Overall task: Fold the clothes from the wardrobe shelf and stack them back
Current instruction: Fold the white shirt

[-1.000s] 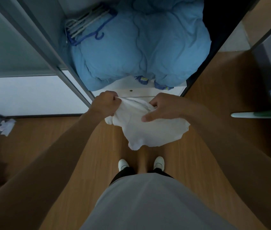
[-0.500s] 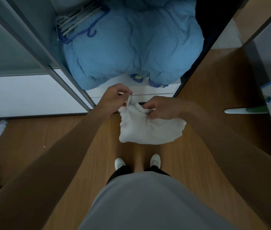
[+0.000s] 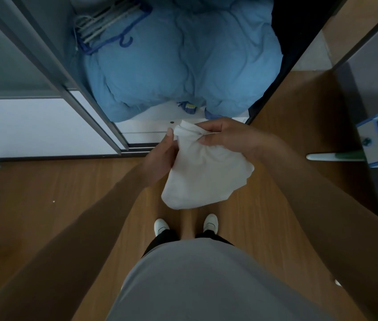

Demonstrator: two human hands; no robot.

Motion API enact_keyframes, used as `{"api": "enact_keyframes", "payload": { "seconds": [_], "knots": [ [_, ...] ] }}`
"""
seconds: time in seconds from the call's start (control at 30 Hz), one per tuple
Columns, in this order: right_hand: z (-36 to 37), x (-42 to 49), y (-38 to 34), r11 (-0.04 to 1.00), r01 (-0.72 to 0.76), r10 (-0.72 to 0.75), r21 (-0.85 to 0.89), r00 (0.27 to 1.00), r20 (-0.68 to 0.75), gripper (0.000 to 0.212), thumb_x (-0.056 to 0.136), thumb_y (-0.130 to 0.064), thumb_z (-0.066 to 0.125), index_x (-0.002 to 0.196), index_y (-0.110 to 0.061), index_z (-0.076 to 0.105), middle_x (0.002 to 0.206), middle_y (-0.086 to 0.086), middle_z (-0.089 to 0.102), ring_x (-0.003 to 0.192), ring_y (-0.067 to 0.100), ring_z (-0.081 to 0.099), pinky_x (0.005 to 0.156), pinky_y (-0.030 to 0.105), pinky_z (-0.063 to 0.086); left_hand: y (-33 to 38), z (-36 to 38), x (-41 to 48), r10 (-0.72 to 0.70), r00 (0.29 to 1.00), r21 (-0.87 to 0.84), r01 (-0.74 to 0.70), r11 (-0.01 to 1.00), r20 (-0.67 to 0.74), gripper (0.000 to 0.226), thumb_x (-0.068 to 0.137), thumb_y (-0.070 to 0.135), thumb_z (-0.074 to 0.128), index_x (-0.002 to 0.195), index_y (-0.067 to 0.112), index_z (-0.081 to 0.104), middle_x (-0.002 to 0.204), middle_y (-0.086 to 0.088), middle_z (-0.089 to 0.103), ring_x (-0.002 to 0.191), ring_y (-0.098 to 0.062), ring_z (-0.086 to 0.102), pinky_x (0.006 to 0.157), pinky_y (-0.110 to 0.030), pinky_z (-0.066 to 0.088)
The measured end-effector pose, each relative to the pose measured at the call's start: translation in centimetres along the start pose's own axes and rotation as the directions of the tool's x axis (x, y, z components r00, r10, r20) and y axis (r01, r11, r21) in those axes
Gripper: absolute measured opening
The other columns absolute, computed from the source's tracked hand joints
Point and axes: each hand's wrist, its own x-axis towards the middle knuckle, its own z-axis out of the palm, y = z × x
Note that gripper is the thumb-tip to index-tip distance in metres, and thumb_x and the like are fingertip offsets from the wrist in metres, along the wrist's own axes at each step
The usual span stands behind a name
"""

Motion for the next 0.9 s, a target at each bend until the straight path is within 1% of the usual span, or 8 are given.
{"api": "enact_keyframes", "payload": {
  "seconds": [0.1, 0.23, 0.4, 0.47, 0.57, 0.67, 0.8, 0.9],
  "knots": [
    [-0.8, 0.0, -0.4, 0.995, 0.042, -0.041, 0.095, 0.999, -0.015, 0.042, 0.094, -0.005, 0.063, 0.095, -0.045, 0.076, 0.099, -0.016, 0.077, 0.091, 0.002, 0.072, 0.073, 0.012, 0.053, 1.2, 0.2, -0.8, 0.003, 0.997, 0.107, -0.011, 0.994, 0.073, 0.091, 0.086, 0.075, 0.043, 0.152, 0.013, 0.032, 0.154, -0.008, 0.043, 0.142, -0.023, 0.041, 0.121, -0.045, 0.027],
    [-1.3, 0.2, -1.0, 0.993, 0.037, -0.041, 0.112, 0.999, 0.036, 0.046, 0.092, 0.0, 0.06, 0.099, -0.042, 0.077, 0.108, -0.01, 0.076, 0.1, 0.008, 0.071, 0.079, 0.016, 0.055, 2.5, 1.4, -0.8, -0.022, 0.998, 0.436, -0.009, 0.9, 0.067, 0.106, 0.055, 0.07, 0.083, 0.14, 0.017, 0.05, 0.136, -0.005, 0.062, 0.126, -0.023, 0.058, 0.109, -0.047, 0.045],
    [-1.8, 0.0, -1.8, 1.0, 0.007, -0.008, -0.007, 0.991, -0.131, 0.038, 0.089, -0.001, 0.064, 0.11, -0.031, 0.076, 0.107, -0.011, 0.075, 0.092, 0.0, 0.07, 0.076, 0.012, 0.053, 2.1, 1.4, -0.2, -0.063, 0.998, 0.53, 0.057, 0.846, -0.006, 0.068, 0.068, 0.048, 0.082, 0.127, 0.028, 0.055, 0.125, 0.003, 0.067, 0.116, -0.017, 0.063, 0.102, -0.049, 0.051],
    [-2.0, 0.2, -2.0, 0.989, 0.06, -0.021, 0.133, 0.961, -0.276, 0.035, 0.089, 0.003, 0.064, 0.115, -0.017, 0.074, 0.1, -0.005, 0.074, 0.083, 0.001, 0.071, 0.074, 0.014, 0.054, 1.7, 1.1, -0.2, -0.108, 0.994, 0.539, 0.104, 0.836, -0.023, 0.072, 0.066, 0.051, 0.08, 0.129, 0.029, 0.052, 0.127, 0.006, 0.064, 0.118, -0.017, 0.061, 0.104, -0.047, 0.049],
    [-2.7, 0.6, -2.1, 0.851, 0.202, 0.037, 0.485, 0.897, -0.44, 0.027, 0.093, -0.001, 0.062, 0.118, -0.008, 0.068, 0.093, 0.003, 0.074, 0.079, 0.01, 0.071, 0.073, 0.022, 0.058, 1.4, 0.9, -0.1, -0.093, 0.993, 0.452, 0.118, 0.884, -0.076, 0.073, 0.063, 0.055, 0.087, 0.124, 0.034, 0.053, 0.125, 0.008, 0.065, 0.116, -0.015, 0.062, 0.102, -0.039, 0.051],
    [-3.7, 0.4, -0.1, 0.687, 0.2, 0.158, 0.698, 0.897, -0.412, 0.035, 0.098, -0.033, 0.058, 0.124, -0.011, 0.064, 0.1, 0.005, 0.071, 0.092, 0.018, 0.068, 0.087, 0.033, 0.056, 1.6, 0.9, 0.1, 0.031, 0.991, 0.115, -0.017, 0.993, -0.128, 0.043, 0.08, 0.035, 0.077, 0.118, 0.021, 0.065, 0.115, -0.001, 0.074, 0.106, -0.021, 0.071, 0.087, -0.037, 0.059],
    [-0.9, -0.4, 4.7, 0.73, -0.093, 0.315, 0.677, 0.925, -0.213, 0.068, 0.085, -0.069, 0.054, 0.12, -0.012, 0.067, 0.114, 0.006, 0.073, 0.109, 0.024, 0.068, 0.096, 0.04, 0.051, 2.6, 0.9, 0.5, 0.052, 0.941, -0.188, -0.12, 0.975, -0.334, 0.036, 0.088, 0.031, 0.073, 0.12, 0.017, 0.065, 0.111, -0.003, 0.075, 0.104, -0.023, 0.072, 0.079, -0.039, 0.061],
    [1.7, -0.7, 6.9, 0.825, -0.125, 0.296, 0.552, 0.926, -0.234, 0.045, 0.088, -0.051, 0.066, 0.11, -0.012, 0.073, 0.114, 0.007, 0.074, 0.106, 0.022, 0.07, 0.093, 0.036, 0.054, 3.2, 0.6, 0.8, 0.025, 0.895, -0.081, -0.068, 0.994, -0.446, 0.047, 0.09, 0.053, 0.065, 0.12, 0.018, 0.063, 0.105, 0.001, 0.077, 0.098, -0.018, 0.073, 0.085, -0.038, 0.06]
  ]
}}
